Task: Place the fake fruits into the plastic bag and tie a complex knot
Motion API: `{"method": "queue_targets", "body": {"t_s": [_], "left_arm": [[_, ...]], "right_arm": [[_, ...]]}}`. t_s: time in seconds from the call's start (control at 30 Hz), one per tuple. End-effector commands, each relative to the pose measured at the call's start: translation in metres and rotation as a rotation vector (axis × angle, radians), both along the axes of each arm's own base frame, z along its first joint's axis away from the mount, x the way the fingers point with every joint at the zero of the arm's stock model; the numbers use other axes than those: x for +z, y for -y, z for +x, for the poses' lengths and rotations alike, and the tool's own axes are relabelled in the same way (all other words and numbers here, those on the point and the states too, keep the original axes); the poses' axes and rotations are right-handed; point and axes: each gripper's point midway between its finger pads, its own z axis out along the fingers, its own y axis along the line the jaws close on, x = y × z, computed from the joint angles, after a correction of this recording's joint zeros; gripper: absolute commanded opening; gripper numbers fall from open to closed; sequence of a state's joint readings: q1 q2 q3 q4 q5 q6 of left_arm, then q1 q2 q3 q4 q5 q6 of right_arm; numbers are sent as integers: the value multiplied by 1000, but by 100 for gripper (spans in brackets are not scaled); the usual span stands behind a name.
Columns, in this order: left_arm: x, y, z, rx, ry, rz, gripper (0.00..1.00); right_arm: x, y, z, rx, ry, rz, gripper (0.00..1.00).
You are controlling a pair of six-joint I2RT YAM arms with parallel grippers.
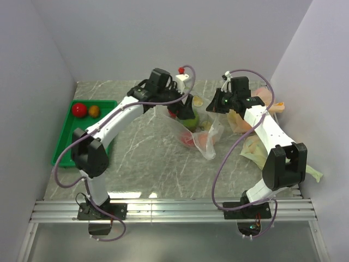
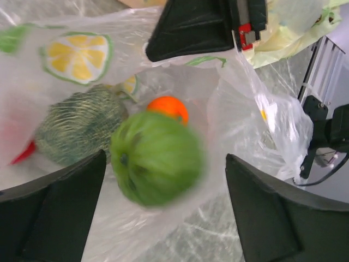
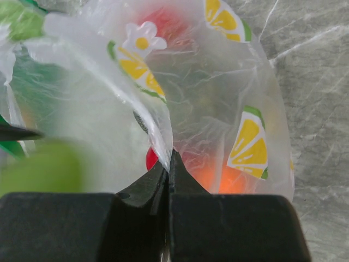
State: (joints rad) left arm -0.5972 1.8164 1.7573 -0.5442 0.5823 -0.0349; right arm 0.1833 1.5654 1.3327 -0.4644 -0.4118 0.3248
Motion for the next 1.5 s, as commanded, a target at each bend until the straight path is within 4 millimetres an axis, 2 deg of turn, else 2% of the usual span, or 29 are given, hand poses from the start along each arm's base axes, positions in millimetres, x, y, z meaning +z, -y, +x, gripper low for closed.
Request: {"method": "queue_targets", "body": {"t_s": [0.0, 0.07, 0.17, 0.2, 0.27, 0.3, 0.33, 0.37, 0.4, 0.43, 0.47, 0.5, 0.57, 0.6, 0.63, 0.67, 0.7, 0.73, 0.77, 0.8, 0.9, 1.03, 1.17, 1.47], "left_arm": [[53, 16, 5, 18, 111, -76, 99], [59, 11, 3, 21, 125, -62, 99], [81, -15, 1, 54, 170, -56, 99], [94, -42, 3, 105, 179, -73, 99], [104, -76, 0, 148, 169, -104, 99], [109, -119, 2, 230, 181, -101, 99], [108, -141, 0, 269, 181, -88, 99], [99, -164, -7, 313, 141, -59, 99], [96, -213, -7, 398, 181, -4, 99], [91, -237, -11, 440, 169, 23, 99], [87, -251, -22, 434, 148, 22, 99], [69, -300, -35, 528, 90, 85, 99], [49, -336, -53, 590, 22, 124, 99], [25, -367, -70, 635, -38, 173, 99], [13, -380, -80, 654, -73, 196, 99], [-2, -404, -89, 691, -95, 258, 99], [-26, -410, -99, 683, -174, 278, 99], [-39, -410, -114, 665, -248, 287, 98], [-50, -415, -120, 661, -277, 300, 98], [-72, -423, -131, 657, -344, 332, 98], [-103, -439, -139, 688, -392, 385, 99], [-129, -446, -132, 692, -427, 383, 99], [-147, -458, -112, 729, -435, 379, 99], [-180, -445, -89, 716, -476, 414, 99]], "right_arm": [[18, 3, 0, -12, 61, 14, 0], [18, 3, -1, -8, 59, 14, 0], [18, 3, -2, -4, 60, 12, 0], [17, 2, -3, 0, 57, 12, 0], [17, 2, -4, 3, 54, 10, 0], [17, 3, -4, 3, 55, 9, 0], [16, 3, -4, 5, 59, 7, 0], [14, 3, -5, 8, 53, 6, 0], [13, 3, -6, 9, 54, 1, 0], [11, 4, -7, 13, 52, -5, 0], [9, 5, -7, 13, 48, -9, 0], [5, 6, -8, 13, 40, -14, 0], [1, 7, -12, 17, 37, -27, 0], [-2, 8, -13, 17, 32, -32, 0], [-1, 8, -14, 21, 37, -33, 0], [-4, 9, -15, 19, 29, -33, 0], [-4, 8, -16, 23, 32, -38, 0], [-5, 9, -16, 22, 26, -40, 0], [-6, 9, -17, 24, 23, -42, 0], [-6, 10, -17, 23, 24, -44, 0], [-5, 9, -18, 23, 31, -40, 0], [-6, 10, -20, 26, 28, -41, 0], [-6, 10, -21, 29, 31, -44, 0], [-11, 10, -20, 30, 17, -50, 0]]}}
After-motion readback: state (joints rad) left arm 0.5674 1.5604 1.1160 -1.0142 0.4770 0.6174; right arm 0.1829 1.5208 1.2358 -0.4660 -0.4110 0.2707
